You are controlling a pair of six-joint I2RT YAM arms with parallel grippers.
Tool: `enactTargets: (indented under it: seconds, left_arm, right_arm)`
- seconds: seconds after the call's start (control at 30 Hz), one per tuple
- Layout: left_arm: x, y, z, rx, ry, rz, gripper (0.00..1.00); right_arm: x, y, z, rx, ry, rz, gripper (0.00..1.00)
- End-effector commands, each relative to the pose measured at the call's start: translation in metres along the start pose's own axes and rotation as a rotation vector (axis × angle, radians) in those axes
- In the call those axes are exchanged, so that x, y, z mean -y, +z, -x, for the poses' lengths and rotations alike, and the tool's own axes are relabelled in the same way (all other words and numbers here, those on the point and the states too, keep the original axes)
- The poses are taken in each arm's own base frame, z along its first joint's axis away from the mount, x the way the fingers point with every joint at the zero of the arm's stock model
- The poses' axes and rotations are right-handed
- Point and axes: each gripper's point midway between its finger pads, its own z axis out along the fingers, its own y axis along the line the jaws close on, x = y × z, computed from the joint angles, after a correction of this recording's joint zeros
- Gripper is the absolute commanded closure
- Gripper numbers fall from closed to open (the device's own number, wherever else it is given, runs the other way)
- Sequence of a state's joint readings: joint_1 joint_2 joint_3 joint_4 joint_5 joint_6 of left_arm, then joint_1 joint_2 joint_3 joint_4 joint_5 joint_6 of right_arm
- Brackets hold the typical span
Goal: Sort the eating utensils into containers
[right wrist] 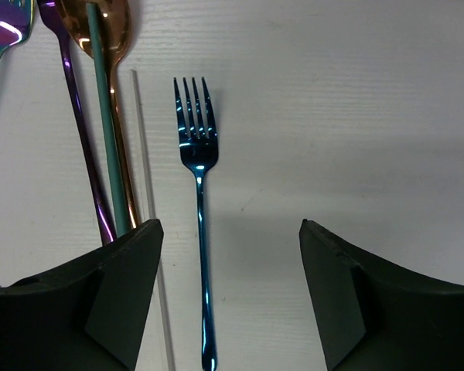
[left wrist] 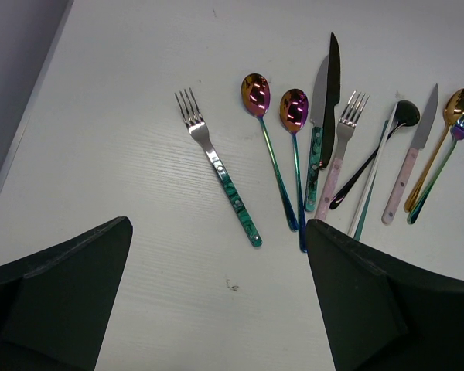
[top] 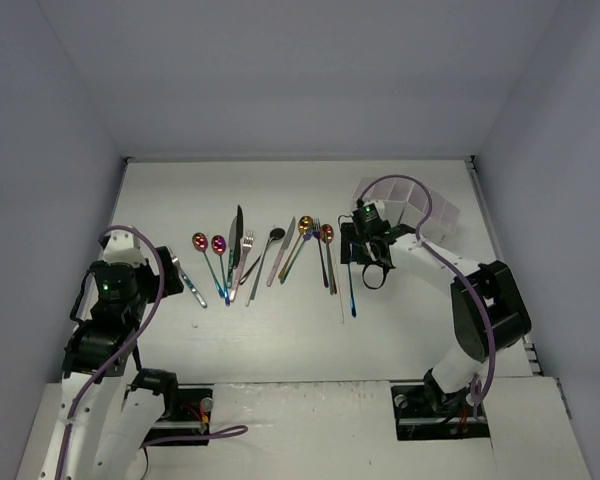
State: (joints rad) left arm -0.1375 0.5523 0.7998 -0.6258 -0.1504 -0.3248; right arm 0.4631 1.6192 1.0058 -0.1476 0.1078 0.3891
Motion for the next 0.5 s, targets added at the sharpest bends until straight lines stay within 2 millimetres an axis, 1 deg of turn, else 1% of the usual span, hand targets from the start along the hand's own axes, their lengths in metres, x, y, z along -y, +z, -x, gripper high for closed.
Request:
enactTargets:
  seconds: [0.0, 0.13, 0.3, 0.37, 0.43, 0.47]
  left_arm:
    - [0.006, 0.006, 0.015, 0.045, -0.011, -0.011, 0.07]
    - [0.005, 0.007, 0.015, 0.039, -0.008, -0.009, 0.07]
    - [0.005, 0.007, 0.015, 0.039, -0.008, -0.009, 0.07]
    - [0.005, 0.007, 0.015, 0.039, -0.007, -0.006, 0.07]
    - [0.005, 0.007, 0.015, 0.040, -0.008, -0.006, 0.07]
    - [0.005, 0.007, 0.015, 0.040, -0.008, -0.006, 0.07]
  right_arm:
    - [-0.015, 0.007, 0.006, 0.032, -0.001, 0.031, 0.38]
    - [-0.016, 0.015, -0.004, 0.006, -0.012, 0.019, 0.42]
    - [-0.014, 0.023, -0.018, -0.028, -0.031, 0.008, 0.51]
    - [-0.014, 0.026, -0.021, -0.037, -0.037, 0.006, 0.55]
    - [-0.015, 0.028, -0.025, -0.047, -0.043, 0.004, 0.57]
    - [-0.015, 0.029, -0.027, -0.053, -0.044, 0.003, 0.60]
